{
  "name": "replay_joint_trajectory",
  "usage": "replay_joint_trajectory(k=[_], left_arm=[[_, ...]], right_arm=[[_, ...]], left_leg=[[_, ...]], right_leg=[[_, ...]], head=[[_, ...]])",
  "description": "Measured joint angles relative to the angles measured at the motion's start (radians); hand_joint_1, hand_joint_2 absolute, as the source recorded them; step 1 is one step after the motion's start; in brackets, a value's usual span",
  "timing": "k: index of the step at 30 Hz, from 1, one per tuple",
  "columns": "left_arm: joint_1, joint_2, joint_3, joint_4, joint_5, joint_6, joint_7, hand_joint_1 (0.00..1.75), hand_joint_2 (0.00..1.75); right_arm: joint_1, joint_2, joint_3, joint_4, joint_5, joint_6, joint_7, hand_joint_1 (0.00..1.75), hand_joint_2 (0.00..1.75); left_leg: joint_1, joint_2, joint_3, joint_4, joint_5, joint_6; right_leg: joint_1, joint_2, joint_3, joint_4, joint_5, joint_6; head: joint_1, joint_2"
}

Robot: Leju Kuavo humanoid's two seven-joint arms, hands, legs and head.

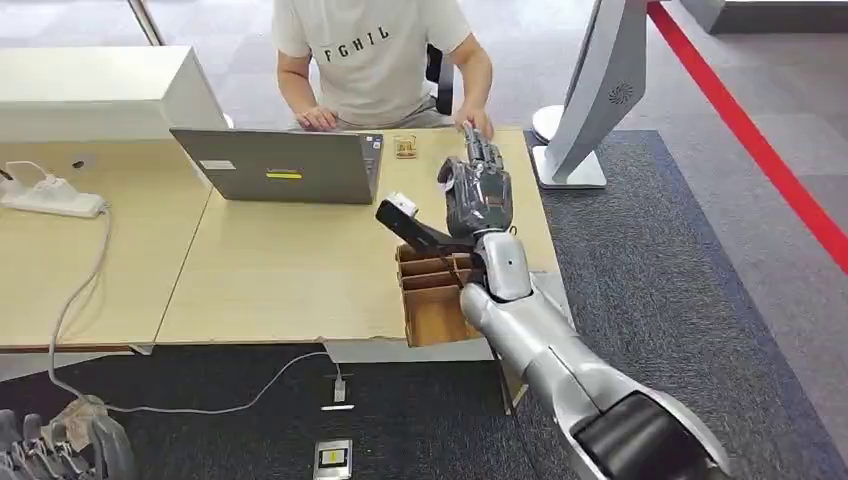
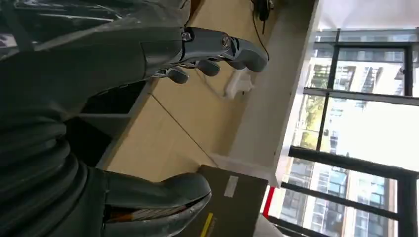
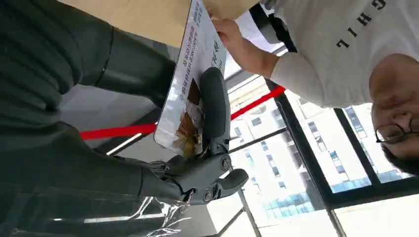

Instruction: Pass the card to the sensor for recognition and then transmit it.

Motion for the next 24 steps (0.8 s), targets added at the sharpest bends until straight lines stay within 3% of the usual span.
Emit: replay_joint_trajectory(k=[4, 17, 24], left_arm=[[0.001, 0.0, 0.0, 0.01, -0.001, 0.0, 0.0, 0.0, 1.75], [0.009, 0.003, -0.001, 0.04, -0.032, 0.0, 0.0, 0.0, 1.75], [0.008, 0.006, 0.003, 0.039, 0.024, 0.0, 0.0, 0.0, 1.75]], right_arm=[[0.014, -0.027, -0.014, -0.073, -0.053, -0.008, -0.046, 1.75, 1.75], [0.233, -0.173, -0.068, -0.49, -0.073, -0.003, -0.053, 1.75, 1.75], [0.361, -0.278, -0.146, -0.669, -0.042, 0.007, 0.052, 1.75, 1.75]], left_leg=[[0.0, 0.0, 0.001, 0.0, 0.0, 0.0], [0.0, 0.0, 0.001, 0.0, -0.001, 0.001], [0.0, 0.0, 0.001, 0.0, -0.001, 0.001]], right_leg=[[0.0, 0.0, 0.0, 0.0, 0.0, 0.0], [0.0, 0.001, 0.0, -0.001, 0.0, 0.0], [0.0, 0.001, 0.0, -0.002, -0.001, 0.001]], head=[[0.0, 0.0], [0.0, 0.0], [0.0, 0.0]])
